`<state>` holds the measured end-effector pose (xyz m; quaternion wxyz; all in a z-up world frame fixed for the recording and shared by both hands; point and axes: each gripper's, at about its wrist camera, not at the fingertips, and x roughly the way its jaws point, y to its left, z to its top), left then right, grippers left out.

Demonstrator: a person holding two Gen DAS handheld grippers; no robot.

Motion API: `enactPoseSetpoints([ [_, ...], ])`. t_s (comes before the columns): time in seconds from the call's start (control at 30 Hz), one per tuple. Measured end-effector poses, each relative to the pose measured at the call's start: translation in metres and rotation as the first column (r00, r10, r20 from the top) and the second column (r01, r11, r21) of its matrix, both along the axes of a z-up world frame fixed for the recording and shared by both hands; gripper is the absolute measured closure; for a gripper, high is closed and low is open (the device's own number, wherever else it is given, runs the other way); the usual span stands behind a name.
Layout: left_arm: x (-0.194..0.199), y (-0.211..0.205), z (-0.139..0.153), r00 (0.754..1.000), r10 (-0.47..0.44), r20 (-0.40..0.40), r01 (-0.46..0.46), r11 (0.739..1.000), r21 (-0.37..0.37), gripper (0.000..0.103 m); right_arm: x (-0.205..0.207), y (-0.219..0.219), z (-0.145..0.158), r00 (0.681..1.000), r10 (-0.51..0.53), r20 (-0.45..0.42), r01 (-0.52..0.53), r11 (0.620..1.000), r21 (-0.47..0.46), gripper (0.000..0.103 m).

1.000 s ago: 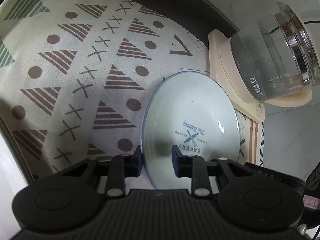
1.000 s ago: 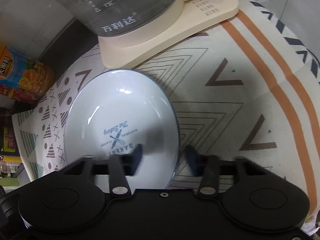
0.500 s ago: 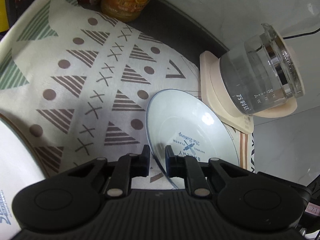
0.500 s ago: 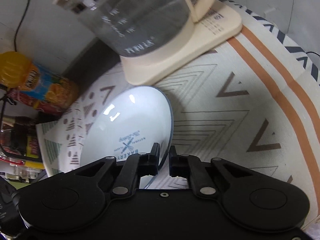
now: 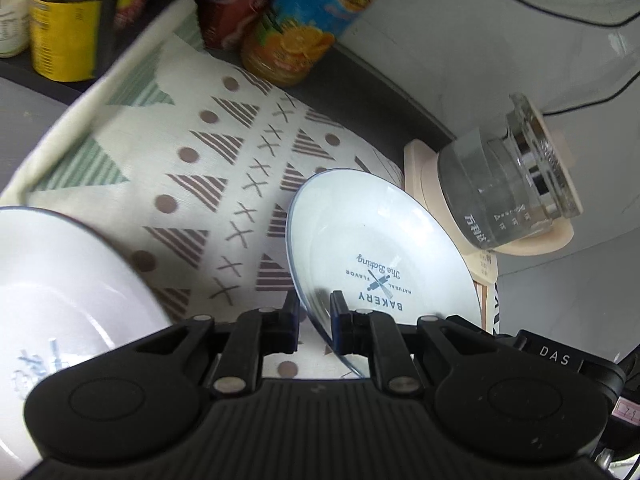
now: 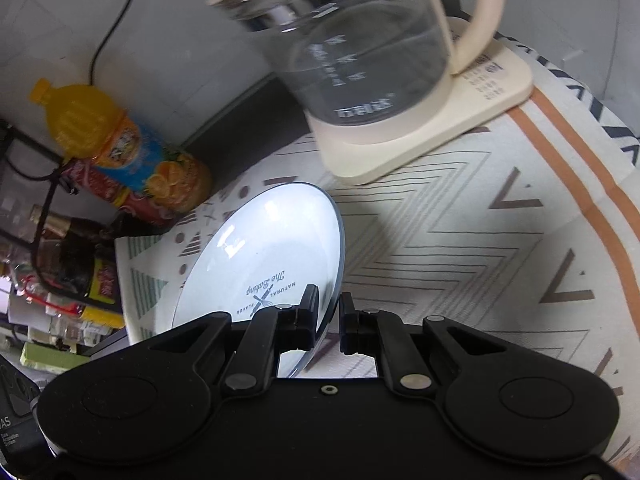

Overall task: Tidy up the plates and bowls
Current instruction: 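Lift the 'BAKERY' plate with both grippers over the 'Sweet' plate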

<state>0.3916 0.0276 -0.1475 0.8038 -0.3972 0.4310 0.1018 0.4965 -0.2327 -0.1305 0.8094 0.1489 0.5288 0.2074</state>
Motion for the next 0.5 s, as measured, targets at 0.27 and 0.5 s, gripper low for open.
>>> enactPoseSetpoints([
  [0.27,-0.033,0.02,0.011,0.999,0.05,0.015,-0.05,0.999,0.014,0.09,-0.022,0.024,0.008,0.998,0.061,0.017,-0.061,0.998,0.01,0.093],
  [0.5,-0.062,0.035,0.019,0.996,0.08,0.027,-0.081,0.996,0.026,0.09,-0.044,0.041,0.013,0.994,0.104,0.02,-0.105,0.994,0.015,0.092],
])
